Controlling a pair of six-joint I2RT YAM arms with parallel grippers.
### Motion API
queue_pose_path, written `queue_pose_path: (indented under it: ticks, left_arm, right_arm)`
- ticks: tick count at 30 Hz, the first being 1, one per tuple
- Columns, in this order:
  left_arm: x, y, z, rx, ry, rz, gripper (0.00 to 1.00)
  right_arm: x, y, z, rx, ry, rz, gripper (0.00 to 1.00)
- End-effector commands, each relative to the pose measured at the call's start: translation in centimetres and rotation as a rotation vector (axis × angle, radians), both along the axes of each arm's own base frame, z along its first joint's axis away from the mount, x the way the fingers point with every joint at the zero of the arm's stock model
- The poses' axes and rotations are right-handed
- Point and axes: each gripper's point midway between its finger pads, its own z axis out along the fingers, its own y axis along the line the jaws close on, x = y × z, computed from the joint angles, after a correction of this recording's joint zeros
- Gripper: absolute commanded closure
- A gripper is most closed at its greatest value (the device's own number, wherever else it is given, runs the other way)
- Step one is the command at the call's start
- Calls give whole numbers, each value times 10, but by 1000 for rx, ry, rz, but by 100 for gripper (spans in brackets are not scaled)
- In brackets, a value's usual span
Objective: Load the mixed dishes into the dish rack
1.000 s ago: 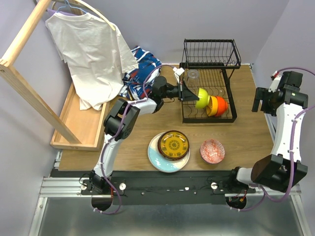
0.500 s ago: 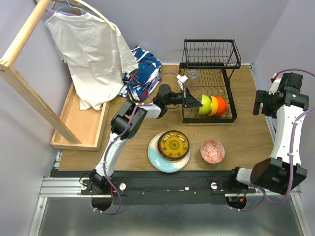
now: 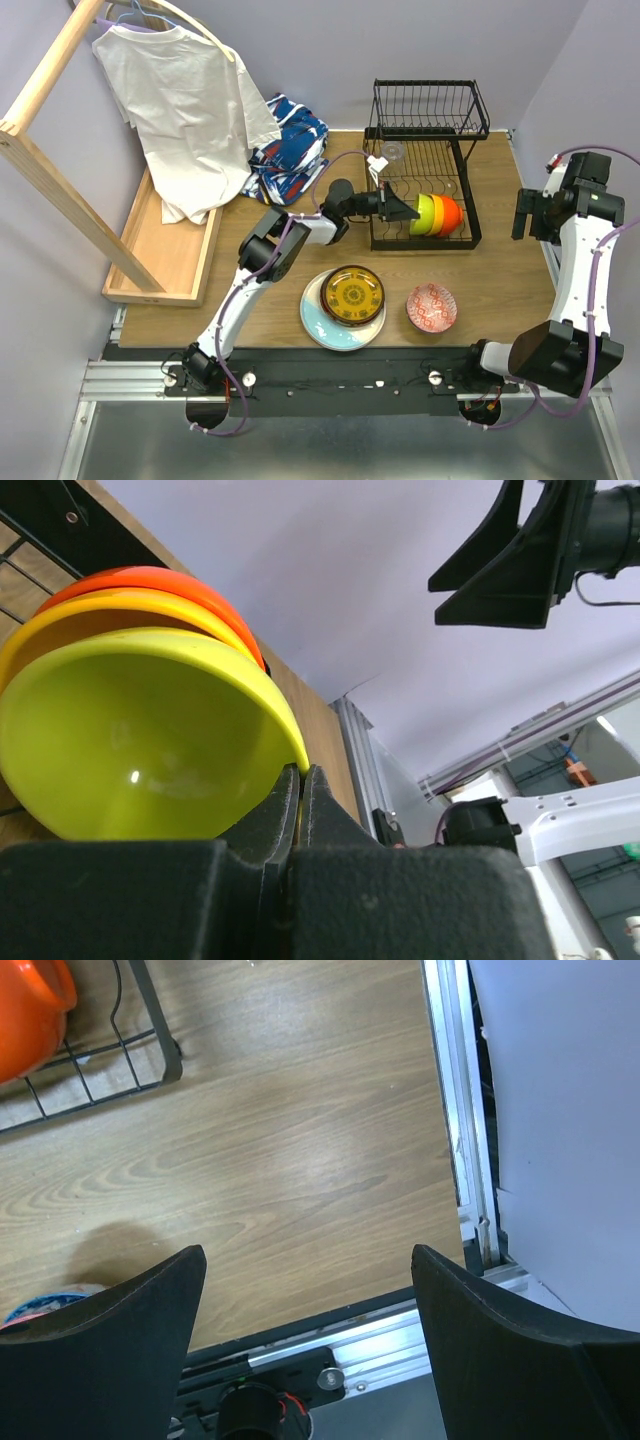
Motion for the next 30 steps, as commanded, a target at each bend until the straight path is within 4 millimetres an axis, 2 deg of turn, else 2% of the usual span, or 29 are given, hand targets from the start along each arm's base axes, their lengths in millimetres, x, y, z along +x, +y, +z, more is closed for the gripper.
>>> queue_pose_path:
  ticks: [1, 6, 10, 13, 19, 26, 27, 29, 30]
  left_arm:
    - [-4, -11, 19, -91, -53, 5, 100]
    - [-7, -17, 15, -108, -45, -17, 100]
    - [-11, -9, 26, -150, -54, -42, 100]
    - [-10, -3, 23, -161, -42, -42, 100]
    - [-13, -2, 10, -157, -39, -71, 100]
    - [-3, -2, -10, -133, 21, -26, 100]
    - [0, 0, -8, -134, 31, -14, 93]
    - [-1, 3, -10, -125, 17, -2, 68]
    - [-3, 5, 2, -133, -12, -1, 65]
  right_arm:
    - [-14, -1, -3, -18, 42, 0, 9]
    - [-10, -3, 0, -21, 48, 11, 9]
    - [-10, -3, -4, -14, 59, 14, 9]
    - [-11, -2, -9, -8, 74, 15, 9]
    - [-8, -4, -13, -5, 87, 13, 9]
    - [-8, -5, -13, -5, 94, 12, 9]
    - [-8, -5, -13, -6, 93, 13, 9]
    - [-8, -4, -14, -3, 92, 11, 9]
    - [-8, -4, -14, -3, 88, 12, 9]
